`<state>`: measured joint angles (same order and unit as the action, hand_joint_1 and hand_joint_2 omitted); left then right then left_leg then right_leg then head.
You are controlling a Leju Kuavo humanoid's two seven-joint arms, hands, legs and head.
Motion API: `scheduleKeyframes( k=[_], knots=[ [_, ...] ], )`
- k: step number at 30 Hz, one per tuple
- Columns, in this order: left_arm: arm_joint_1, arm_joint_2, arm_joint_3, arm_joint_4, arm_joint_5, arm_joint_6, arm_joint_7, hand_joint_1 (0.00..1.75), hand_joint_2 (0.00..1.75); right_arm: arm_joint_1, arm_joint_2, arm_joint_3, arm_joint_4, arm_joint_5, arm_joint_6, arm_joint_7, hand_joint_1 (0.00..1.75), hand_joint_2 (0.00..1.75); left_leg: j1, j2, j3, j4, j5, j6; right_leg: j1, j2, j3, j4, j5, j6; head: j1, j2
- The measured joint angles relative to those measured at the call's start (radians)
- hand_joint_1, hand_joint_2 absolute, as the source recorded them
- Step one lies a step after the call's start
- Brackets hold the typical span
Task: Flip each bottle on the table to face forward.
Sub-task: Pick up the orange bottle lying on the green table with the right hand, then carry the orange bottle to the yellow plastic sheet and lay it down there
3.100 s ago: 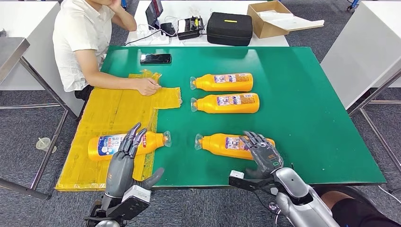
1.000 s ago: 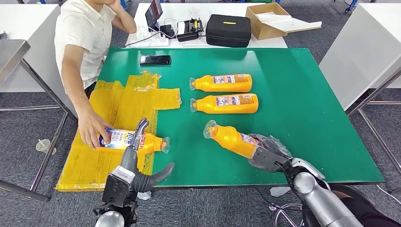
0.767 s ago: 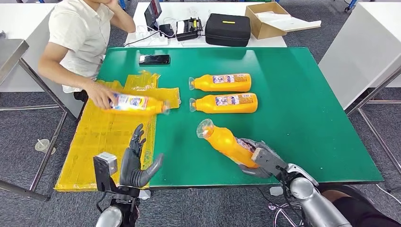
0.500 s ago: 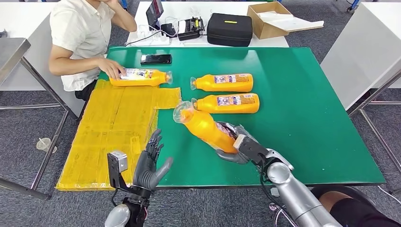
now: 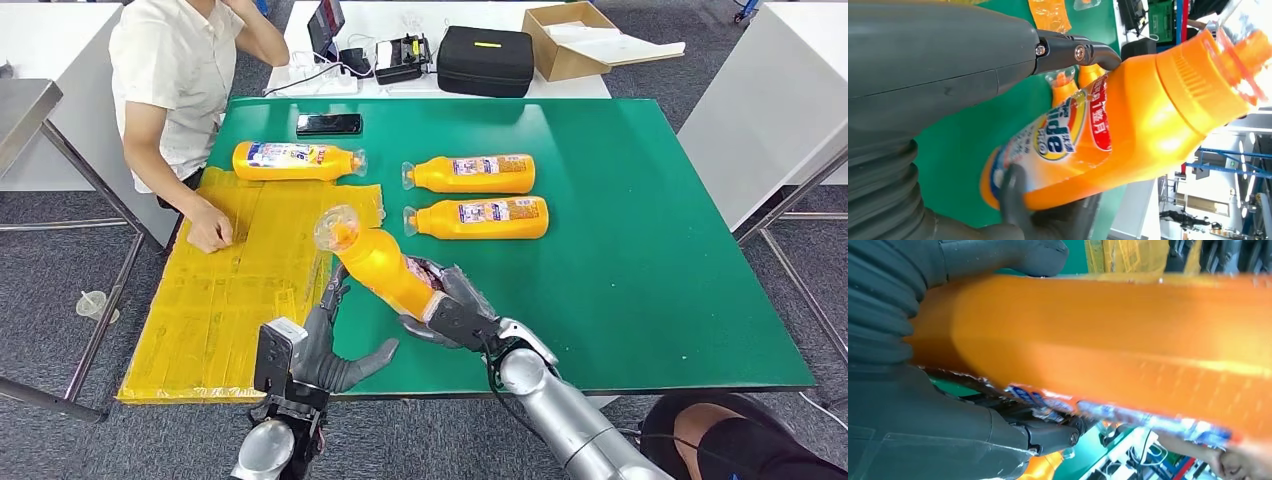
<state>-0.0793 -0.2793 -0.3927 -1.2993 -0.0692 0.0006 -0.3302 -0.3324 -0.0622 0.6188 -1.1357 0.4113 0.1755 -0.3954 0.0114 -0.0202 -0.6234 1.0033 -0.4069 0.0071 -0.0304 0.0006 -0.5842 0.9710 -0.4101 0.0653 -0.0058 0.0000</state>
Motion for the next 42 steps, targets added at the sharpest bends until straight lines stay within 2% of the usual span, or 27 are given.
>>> scheduleKeyframes(
  k=[8,16,18,19,20,22,23,25,30,36,39,42],
  knots=[
    [-0.026,-0.011,0.041,0.024,0.179,-0.058,0.031,0.00,1.75,-0.006,0.064,0.062,0.033,0.059,-0.038,-0.029,1.75,1.75,0.000,0.000,-0.001,0.000,0.000,0.000,0.000,0.000,-0.001,0.000,0.000,0.000,0.000,0.000],
    [-0.045,-0.015,0.069,0.048,0.331,-0.130,0.044,0.00,1.75,-0.004,0.104,0.093,0.050,0.042,-0.036,-0.082,1.75,1.75,0.000,0.000,-0.001,0.000,0.000,0.000,0.000,0.000,-0.002,0.000,0.000,0.000,0.000,0.000],
    [-0.048,-0.016,0.069,0.054,0.331,-0.129,0.033,0.24,1.75,-0.004,0.110,0.094,0.055,0.034,-0.031,-0.087,1.71,1.75,0.000,0.000,-0.001,0.000,0.000,0.000,0.000,0.000,-0.002,0.000,0.000,0.000,0.000,0.000],
    [-0.049,-0.017,0.069,0.057,0.331,-0.127,0.027,0.68,1.75,-0.004,0.113,0.094,0.058,0.029,-0.029,-0.089,1.61,1.75,0.000,0.000,-0.001,0.000,0.000,0.000,0.000,0.000,-0.002,0.000,0.000,0.000,0.000,0.000],
    [-0.051,-0.017,0.068,0.060,0.332,-0.127,0.023,1.12,1.75,-0.004,0.116,0.094,0.061,0.023,-0.025,-0.092,1.30,1.75,0.000,0.000,-0.001,0.000,0.000,0.000,0.000,0.000,-0.002,0.000,0.000,0.000,0.000,0.000],
    [-0.055,-0.017,0.065,0.064,0.336,-0.129,0.014,1.75,1.75,-0.004,0.121,0.092,0.067,0.006,-0.015,-0.100,0.53,1.75,0.000,0.000,-0.001,0.000,0.000,0.000,0.000,0.000,-0.002,0.000,0.000,0.000,0.000,0.000],
    [-0.057,-0.017,0.064,0.066,0.339,-0.131,0.010,1.75,1.75,-0.004,0.123,0.091,0.070,-0.002,-0.010,-0.104,0.19,1.75,0.000,0.000,-0.001,0.000,0.000,0.000,0.000,0.000,-0.002,0.000,0.000,0.000,0.000,0.000],
    [-0.062,-0.017,0.062,0.068,0.344,-0.134,0.001,1.75,1.75,-0.004,0.127,0.089,0.074,-0.010,-0.005,-0.111,0.00,1.75,0.000,0.000,-0.001,0.000,0.000,0.000,0.000,0.000,-0.002,0.000,0.000,0.000,0.000,0.000],
    [-0.066,-0.017,0.062,0.067,0.333,-0.118,-0.048,1.75,1.75,0.010,0.132,0.084,0.075,-0.027,-0.017,-0.125,0.00,1.75,0.000,0.000,-0.001,0.000,0.000,0.000,0.000,0.000,-0.002,0.000,0.000,0.000,0.000,0.000],
    [-0.052,-0.017,0.076,0.034,0.319,-0.052,-0.067,1.75,1.75,0.057,0.157,0.036,0.064,0.035,-0.113,-0.091,0.00,1.75,0.000,0.001,-0.002,0.000,0.000,0.000,0.000,0.000,-0.003,0.000,0.000,0.000,0.000,0.000],
    [-0.045,-0.017,0.093,0.004,0.295,0.002,-0.078,1.75,1.75,0.094,0.167,-0.003,0.053,0.071,-0.159,-0.076,0.00,1.75,0.000,0.000,-0.002,0.000,0.000,0.000,0.000,-0.001,-0.003,0.000,0.000,0.000,0.000,0.000],
    [-0.037,-0.017,0.106,-0.027,0.165,0.111,-0.089,1.75,1.75,0.140,0.176,-0.043,0.017,0.128,-0.213,-0.073,0.00,1.75,0.000,0.000,-0.003,0.000,0.000,0.000,0.000,0.000,-0.003,0.000,0.000,0.000,0.001,0.000]
  ],
)
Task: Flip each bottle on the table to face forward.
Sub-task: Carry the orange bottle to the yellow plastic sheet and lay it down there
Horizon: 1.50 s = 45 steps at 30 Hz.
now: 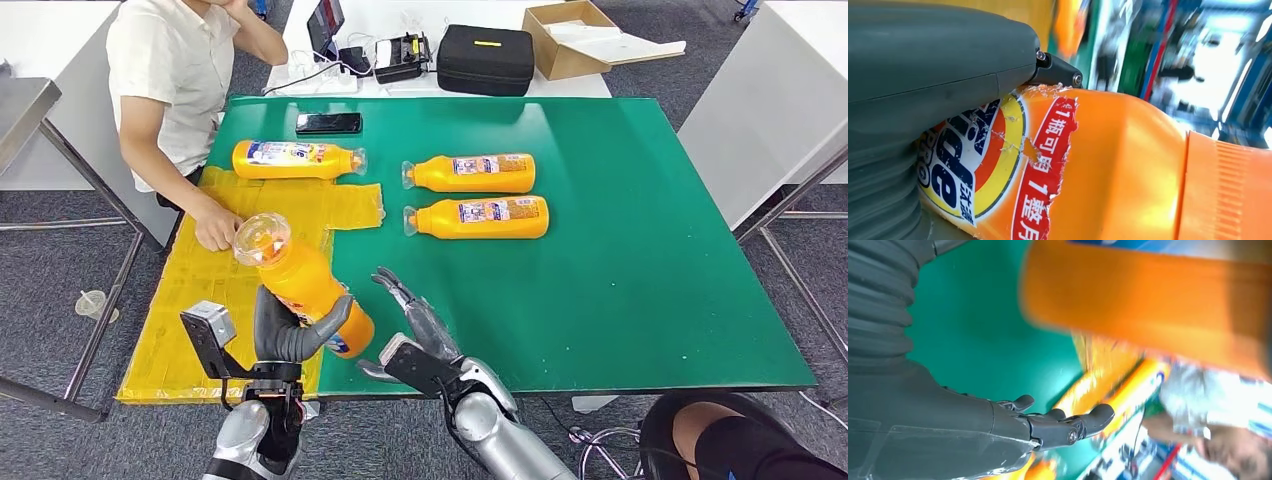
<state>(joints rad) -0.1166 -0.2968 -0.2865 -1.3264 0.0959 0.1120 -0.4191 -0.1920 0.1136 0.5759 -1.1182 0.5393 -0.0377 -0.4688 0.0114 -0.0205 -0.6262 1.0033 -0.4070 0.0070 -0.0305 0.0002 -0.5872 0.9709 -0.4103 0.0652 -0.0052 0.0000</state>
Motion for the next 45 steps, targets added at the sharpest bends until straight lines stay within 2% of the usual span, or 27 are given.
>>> scheduleKeyframes(
  k=[4,8,10,14,16,18,20,24,29,34,35,38,39,42,45],
  knots=[
    [0.020,0.003,0.020,-0.062,-0.349,0.168,0.044,1.75,1.75,0.085,0.014,-0.068,-0.102,0.132,-0.109,-0.009,0.00,1.75,0.000,-0.001,-0.001,0.000,0.000,0.000,0.000,-0.001,0.000,0.000,0.000,0.000,0.000,0.000],
    [0.038,0.006,0.077,-0.126,-0.588,0.217,0.110,1.75,1.75,0.157,0.032,-0.146,-0.231,0.233,-0.211,-0.030,0.00,1.75,0.000,0.000,-0.002,0.000,0.000,0.000,0.000,0.000,-0.002,0.000,0.000,0.000,0.000,0.000],
    [0.041,0.008,0.111,-0.152,-0.719,0.245,0.136,1.75,1.75,0.179,0.040,-0.185,-0.284,0.232,-0.216,-0.039,0.00,1.75,0.000,0.000,-0.002,0.000,0.000,0.000,0.000,0.000,-0.002,0.000,0.000,0.000,0.000,0.000],
    [0.037,0.026,0.152,-0.173,-1.201,0.300,0.252,1.75,1.75,0.187,0.053,-0.246,-0.330,0.214,-0.190,-0.047,0.00,1.75,0.000,0.000,-0.001,0.000,0.000,0.000,0.000,0.000,-0.001,0.000,0.000,0.000,0.000,0.000],
    [0.033,0.041,0.168,-0.166,-1.341,0.306,0.294,1.75,1.75,0.185,0.058,-0.266,-0.333,0.211,-0.183,-0.049,0.00,1.75,0.000,0.000,-0.001,0.000,0.000,-0.001,0.000,0.000,-0.002,0.000,0.001,-0.001,0.000,0.000],
    [0.026,0.051,0.180,-0.158,-1.364,0.295,0.311,1.75,1.75,0.184,0.061,-0.281,-0.335,0.205,-0.175,-0.054,0.00,1.75,0.000,0.000,-0.001,0.000,0.001,-0.001,0.000,0.000,-0.002,0.000,0.001,-0.002,0.000,0.000],
    [0.010,0.063,0.187,-0.134,-1.378,0.247,0.336,1.75,1.75,0.182,0.064,-0.292,-0.336,0.190,-0.163,-0.067,0.00,1.75,0.000,0.000,-0.001,0.000,0.001,-0.001,0.000,0.000,-0.002,0.000,0.002,-0.002,0.000,0.000],
    [-0.064,0.098,0.195,0.020,-1.417,0.148,0.371,1.75,1.75,0.168,0.068,-0.307,-0.327,0.152,-0.133,-0.107,0.00,1.75,0.000,0.000,-0.001,0.000,0.001,-0.001,0.000,0.000,-0.003,0.000,0.002,-0.003,0.000,0.000],
    [-0.148,0.136,0.213,0.228,-1.391,0.154,0.312,1.74,1.75,0.150,0.074,-0.313,-0.303,0.125,-0.118,-0.144,0.00,1.75,0.000,0.001,-0.001,0.000,0.002,-0.002,0.000,0.000,-0.003,0.001,0.002,-0.003,0.000,0.000],
    [-0.188,0.155,0.225,0.322,-1.348,0.130,0.273,1.75,1.75,0.143,0.076,-0.315,-0.286,0.113,-0.113,-0.154,0.00,1.75,0.000,0.000,-0.001,0.000,0.002,-0.002,0.000,0.000,-0.002,0.001,0.002,-0.003,0.000,0.000],
    [-0.196,0.157,0.230,0.332,-1.327,0.119,0.260,1.61,1.75,0.142,0.076,-0.315,-0.283,0.109,-0.109,-0.155,0.00,1.75,0.000,0.000,-0.001,0.000,0.002,-0.002,0.000,0.000,-0.002,0.001,0.002,-0.003,0.000,0.000],
    [-0.218,0.163,0.245,0.362,-1.279,0.113,0.231,0.90,1.75,0.136,0.077,-0.317,-0.269,0.096,-0.102,-0.160,0.00,1.75,0.000,0.000,0.000,-0.001,0.002,-0.002,0.000,-0.001,-0.001,0.000,0.002,-0.003,0.000,0.000],
    [-0.222,0.164,0.247,0.372,-1.278,0.124,0.231,0.60,1.75,0.135,0.078,-0.318,-0.264,0.093,-0.102,-0.162,0.00,1.75,0.000,0.000,0.000,-0.001,0.002,-0.002,0.000,-0.001,0.000,0.000,0.002,-0.003,0.000,0.000],
    [-0.225,0.165,0.247,0.395,-1.293,0.154,0.243,0.00,1.75,0.133,0.081,-0.320,-0.253,0.085,-0.102,-0.167,0.00,1.75,0.000,0.000,0.001,-0.001,0.003,-0.002,0.000,-0.001,0.000,0.000,0.002,-0.003,0.000,0.000],
    [-0.229,0.167,0.247,0.415,-1.320,0.150,0.267,0.00,1.75,0.133,0.082,-0.322,-0.247,0.083,-0.101,-0.168,0.00,1.75,0.000,0.000,0.001,-0.001,0.004,-0.002,0.000,-0.001,0.000,0.001,0.002,-0.003,0.000,0.000]
  ],
)
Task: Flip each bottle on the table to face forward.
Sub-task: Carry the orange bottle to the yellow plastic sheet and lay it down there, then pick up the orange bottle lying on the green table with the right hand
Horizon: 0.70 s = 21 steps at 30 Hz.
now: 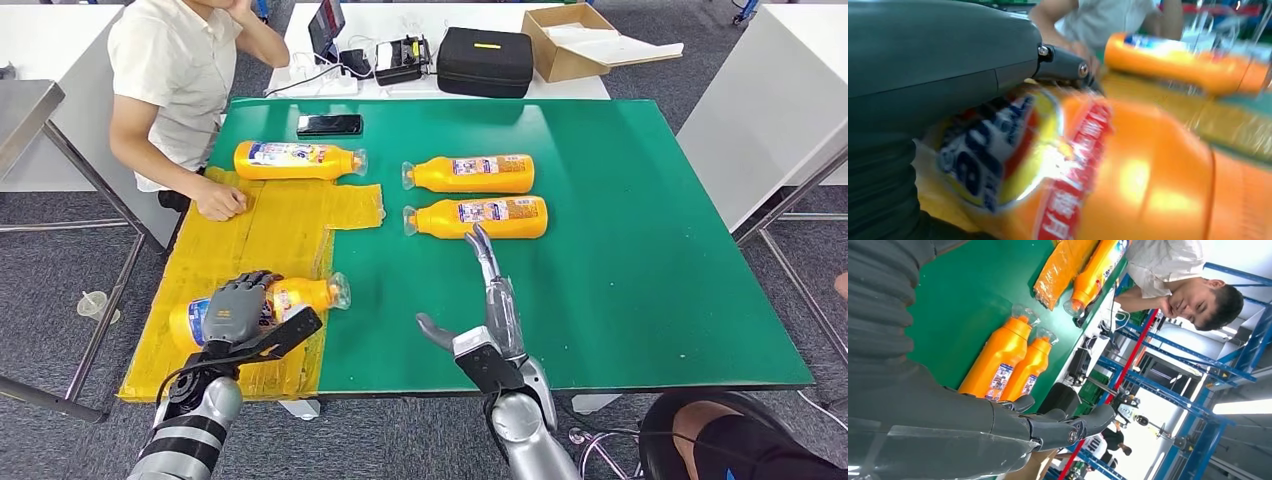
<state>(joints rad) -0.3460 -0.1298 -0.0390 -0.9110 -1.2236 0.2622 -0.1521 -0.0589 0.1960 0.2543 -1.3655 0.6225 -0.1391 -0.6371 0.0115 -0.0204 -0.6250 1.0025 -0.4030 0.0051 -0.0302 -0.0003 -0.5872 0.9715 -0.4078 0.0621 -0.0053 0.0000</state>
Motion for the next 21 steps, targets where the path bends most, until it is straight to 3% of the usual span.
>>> scheduleKeyframes(
  k=[4,9,21],
  knots=[
    [-0.026,0.001,0.000,0.044,-0.026,-0.064,0.021,0.00,1.75,-0.009,-0.001,-0.003,0.015,0.002,0.001,-0.001,0.00,1.75,0.000,-0.001,0.000,0.000,0.001,0.000,0.000,0.000,0.001,0.000,0.000,0.000,0.000,0.000],
    [-0.095,0.008,0.001,0.141,0.023,-0.170,-0.014,0.00,1.75,-0.056,-0.013,-0.006,0.080,0.021,-0.002,-0.020,0.00,1.75,0.000,-0.003,0.005,0.000,0.001,0.000,0.000,-0.002,0.007,0.000,0.000,0.000,0.000,0.000],
    [-0.150,0.021,-0.008,0.253,0.063,-0.117,-0.062,0.00,1.75,-0.117,-0.034,-0.017,0.181,0.006,0.017,-0.024,0.00,1.75,0.000,-0.004,0.011,0.000,0.003,0.000,0.000,-0.003,0.012,0.000,0.001,0.000,0.000,0.000]
  ],
)
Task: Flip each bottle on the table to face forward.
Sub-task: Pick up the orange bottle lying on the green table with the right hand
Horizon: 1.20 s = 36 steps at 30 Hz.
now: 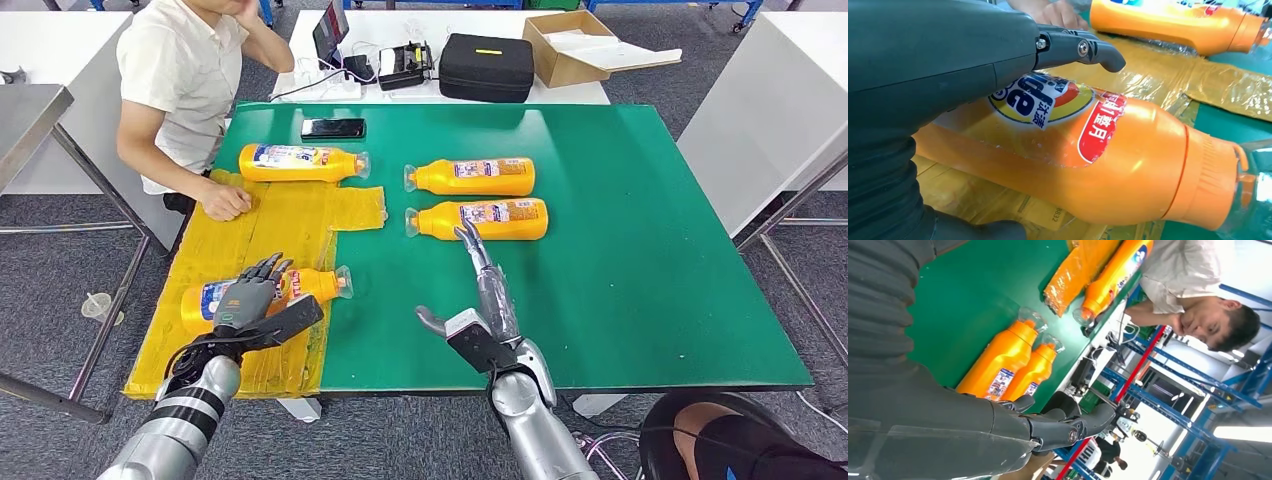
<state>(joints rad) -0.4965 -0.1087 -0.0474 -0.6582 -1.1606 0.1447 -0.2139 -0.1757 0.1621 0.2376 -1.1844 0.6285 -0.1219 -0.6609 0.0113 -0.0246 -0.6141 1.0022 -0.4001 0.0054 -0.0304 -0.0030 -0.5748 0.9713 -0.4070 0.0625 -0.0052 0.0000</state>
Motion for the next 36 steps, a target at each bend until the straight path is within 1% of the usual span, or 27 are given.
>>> scheduleKeyframes(
  k=[1,3,6,8,12,14,17,22,30,32,34,36],
  knots=[
    [0.004,0.000,-0.005,-0.006,-0.004,0.018,-0.006,0.00,1.75,0.000,-0.001,0.000,0.004,0.008,-0.008,0.002,0.00,1.75,0.000,0.000,0.000,0.000,0.000,0.000,0.000,0.000,0.000,0.000,0.000,0.000,0.000,0.000],
    [0.030,-0.004,-0.026,-0.054,-0.029,0.071,-0.014,0.00,1.75,0.000,-0.005,-0.001,0.008,0.058,-0.055,0.022,0.00,1.75,0.000,0.001,-0.001,0.000,0.001,0.000,0.000,0.000,-0.002,0.000,0.001,0.000,0.000,0.000],
    [0.104,-0.023,-0.079,-0.202,-0.068,0.114,0.008,0.00,1.75,0.005,-0.013,-0.005,0.001,0.166,-0.135,0.076,0.00,1.75,0.000,0.002,-0.007,0.001,0.001,0.000,0.000,0.001,-0.007,0.000,0.003,0.000,0.000,0.000],
    [0.153,-0.037,-0.116,-0.309,-0.066,0.133,0.008,0.00,1.75,0.007,-0.021,-0.008,-0.006,0.248,-0.168,0.135,0.00,1.75,0.000,0.003,-0.010,0.001,0.001,0.001,0.000,0.001,-0.010,0.000,0.004,0.000,0.000,0.000],
    [0.269,-0.073,-0.192,-0.555,-0.033,0.257,-0.063,0.00,1.75,0.001,-0.051,-0.009,-0.007,0.504,-0.235,0.333,0.00,1.75,-0.001,0.003,-0.015,0.002,0.001,0.001,-0.001,0.002,-0.015,0.000,0.004,0.000,0.000,0.000],
    [0.319,-0.088,-0.245,-0.660,-0.042,0.282,-0.070,0.00,1.75,-0.014,-0.068,-0.010,-0.007,0.570,-0.244,0.379,0.00,1.75,-0.001,0.003,-0.017,0.001,0.000,0.001,-0.001,0.002,-0.017,0.000,0.003,0.001,0.000,0.000],
    [0.365,-0.097,-0.306,-0.759,-0.051,0.293,-0.065,0.00,1.75,-0.033,-0.086,-0.010,-0.007,0.600,-0.245,0.398,0.00,1.75,-0.001,0.004,-0.017,0.001,0.000,0.001,0.000,0.002,-0.018,0.000,0.003,0.000,0.000,0.000],
    [0.392,-0.099,-0.341,-0.831,-0.045,0.303,-0.061,0.00,1.75,-0.042,-0.100,-0.011,-0.007,0.608,-0.244,0.402,0.00,1.75,0.000,0.004,-0.017,0.001,0.000,0.000,0.001,0.002,-0.018,0.000,0.003,0.000,0.000,0.000],
    [0.405,-0.099,-0.355,-0.863,-0.041,0.307,-0.065,0.00,1.75,-0.048,-0.109,-0.010,-0.007,0.616,-0.242,0.408,0.00,1.75,0.000,0.004,-0.018,0.001,0.000,0.000,0.000,0.002,-0.018,0.000,0.003,0.000,0.000,0.000],
    [0.408,-0.099,-0.359,-0.865,-0.038,0.310,-0.072,0.00,1.75,-0.054,-0.112,-0.010,-0.006,0.640,-0.215,0.435,0.00,1.75,0.000,0.004,-0.018,0.001,0.000,0.000,0.000,0.002,-0.018,0.000,0.003,0.000,0.000,0.000],
    [0.413,-0.099,-0.361,-0.867,-0.021,0.307,-0.081,0.00,1.75,-0.067,-0.120,-0.010,0.004,0.682,-0.155,0.488,0.00,1.75,0.000,0.004,-0.018,0.001,0.000,0.000,0.000,0.002,-0.018,0.000,0.003,0.000,0.000,0.000],
    [0.424,-0.102,-0.359,-0.873,0.045,0.269,-0.101,0.00,1.75,-0.090,-0.132,-0.010,0.040,0.723,-0.095,0.547,0.00,1.75,0.000,0.004,-0.018,0.001,0.000,0.000,0.000,0.002,-0.018,0.000,0.003,0.000,0.000,0.000]
  ],
)
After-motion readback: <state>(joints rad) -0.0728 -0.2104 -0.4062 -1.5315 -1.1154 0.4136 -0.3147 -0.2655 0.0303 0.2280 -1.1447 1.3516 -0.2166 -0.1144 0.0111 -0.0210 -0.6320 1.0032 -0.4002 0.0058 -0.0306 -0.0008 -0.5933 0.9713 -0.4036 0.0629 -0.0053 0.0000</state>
